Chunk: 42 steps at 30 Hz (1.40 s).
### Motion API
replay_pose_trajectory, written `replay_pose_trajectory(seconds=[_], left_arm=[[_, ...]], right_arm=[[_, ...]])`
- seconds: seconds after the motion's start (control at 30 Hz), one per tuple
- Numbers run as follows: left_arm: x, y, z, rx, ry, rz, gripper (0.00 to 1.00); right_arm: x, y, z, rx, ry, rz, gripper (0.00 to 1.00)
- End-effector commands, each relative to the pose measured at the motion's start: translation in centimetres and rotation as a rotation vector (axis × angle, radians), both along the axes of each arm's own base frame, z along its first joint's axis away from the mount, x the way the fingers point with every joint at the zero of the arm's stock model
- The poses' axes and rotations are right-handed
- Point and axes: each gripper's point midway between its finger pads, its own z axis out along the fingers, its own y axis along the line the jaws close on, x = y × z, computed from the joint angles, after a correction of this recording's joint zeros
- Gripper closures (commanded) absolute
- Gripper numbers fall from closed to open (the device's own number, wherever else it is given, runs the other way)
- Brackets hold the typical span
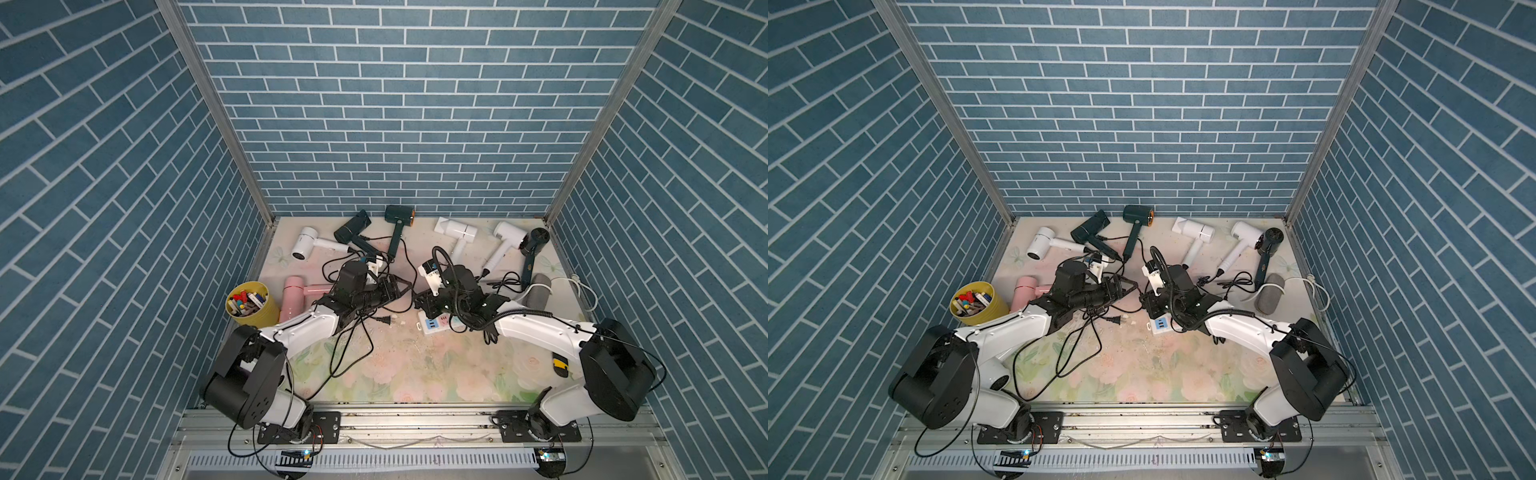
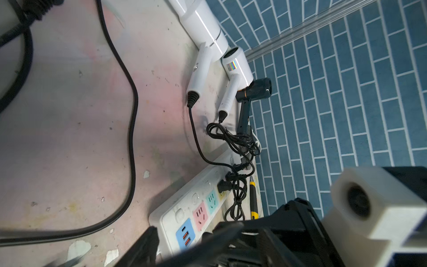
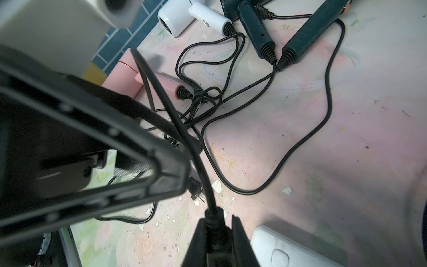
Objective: Charge the blow dryers
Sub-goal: Pick up the plug from the center of the board.
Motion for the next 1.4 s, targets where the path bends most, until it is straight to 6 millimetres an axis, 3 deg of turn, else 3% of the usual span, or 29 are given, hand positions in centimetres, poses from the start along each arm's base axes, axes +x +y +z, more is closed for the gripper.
replay_pose_trajectory(seconds=[0.0,0.17,0.27,0.4,0.67,1.1,1.27,1.37], left_arm=[[0.8,-1.9,3.0,-0.061,-0.057,-0.02,0.41],[0.7,-3.2,3.0,-0.062,-0.055,-0.046,0.78],[0.5,-3.8,3.0,-0.06,-0.059,-0.056,0.91],[0.2,-4.1,2.9,-0.052,-0.064,-0.065,0.97],[-0.6,-4.7,3.2,0.002,-0.107,-0.103,1.0],[-2.6,-5.8,3.3,0.064,-0.173,-0.178,0.98],[-3.4,-5.3,3.3,0.068,-0.188,-0.165,0.6],[-4.2,-4.8,3.4,0.07,-0.205,-0.156,0.45]], right_arm=[[-0.1,0.0,1.8,0.047,-0.055,0.003,1.0],[-0.5,-0.2,1.3,0.042,-0.042,0.006,1.0],[-0.6,-0.4,1.2,0.041,-0.034,0.004,1.0],[-0.9,-0.5,1.0,0.038,-0.024,0.004,1.0],[-1.4,-1.0,0.7,0.024,0.0,0.001,1.0],[-2.2,-2.0,0.6,0.034,0.005,-0.015,1.0],[-2.5,-2.6,1.0,0.062,-0.022,-0.033,1.0],[-2.8,-3.0,1.3,0.09,-0.036,-0.043,1.0]])
